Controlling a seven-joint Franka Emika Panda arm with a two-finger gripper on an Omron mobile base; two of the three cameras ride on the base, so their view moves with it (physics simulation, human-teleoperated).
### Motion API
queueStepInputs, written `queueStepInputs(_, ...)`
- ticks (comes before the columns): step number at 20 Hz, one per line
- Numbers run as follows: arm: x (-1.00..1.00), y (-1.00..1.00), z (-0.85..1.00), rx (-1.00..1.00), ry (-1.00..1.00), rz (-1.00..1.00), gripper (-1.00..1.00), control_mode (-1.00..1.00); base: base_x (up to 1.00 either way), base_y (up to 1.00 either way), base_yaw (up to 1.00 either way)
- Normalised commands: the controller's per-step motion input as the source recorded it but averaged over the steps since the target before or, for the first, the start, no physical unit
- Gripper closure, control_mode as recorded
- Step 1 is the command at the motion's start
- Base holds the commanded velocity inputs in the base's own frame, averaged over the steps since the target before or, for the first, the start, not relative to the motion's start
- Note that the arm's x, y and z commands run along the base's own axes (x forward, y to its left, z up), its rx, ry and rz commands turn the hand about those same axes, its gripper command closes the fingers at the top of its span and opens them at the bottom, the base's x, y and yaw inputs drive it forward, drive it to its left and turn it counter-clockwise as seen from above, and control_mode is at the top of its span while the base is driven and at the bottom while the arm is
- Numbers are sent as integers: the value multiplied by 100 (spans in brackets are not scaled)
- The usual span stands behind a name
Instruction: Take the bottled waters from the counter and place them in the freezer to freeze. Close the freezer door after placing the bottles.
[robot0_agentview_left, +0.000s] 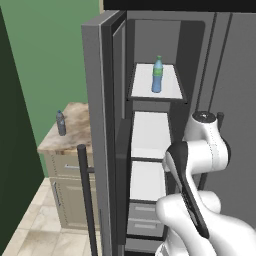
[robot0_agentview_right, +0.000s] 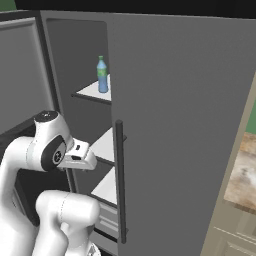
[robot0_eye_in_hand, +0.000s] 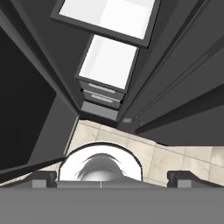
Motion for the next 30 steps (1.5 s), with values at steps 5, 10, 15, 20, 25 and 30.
queueStepInputs(5,-2,0,-4,1,0,0,-100,100,-11,0,0)
queueStepInputs(10,0,0,0,0,0,0,-100,100,-41,0,0)
queueStepInputs(15,0,0,0,0,0,0,-100,100,-52,3,0)
queueStepInputs(20,0,0,0,0,0,0,-100,100,-56,10,0)
queueStepInputs(25,0,0,0,0,0,0,-100,100,-52,21,0)
queueStepInputs(30,0,0,0,0,0,0,-100,100,-46,45,0)
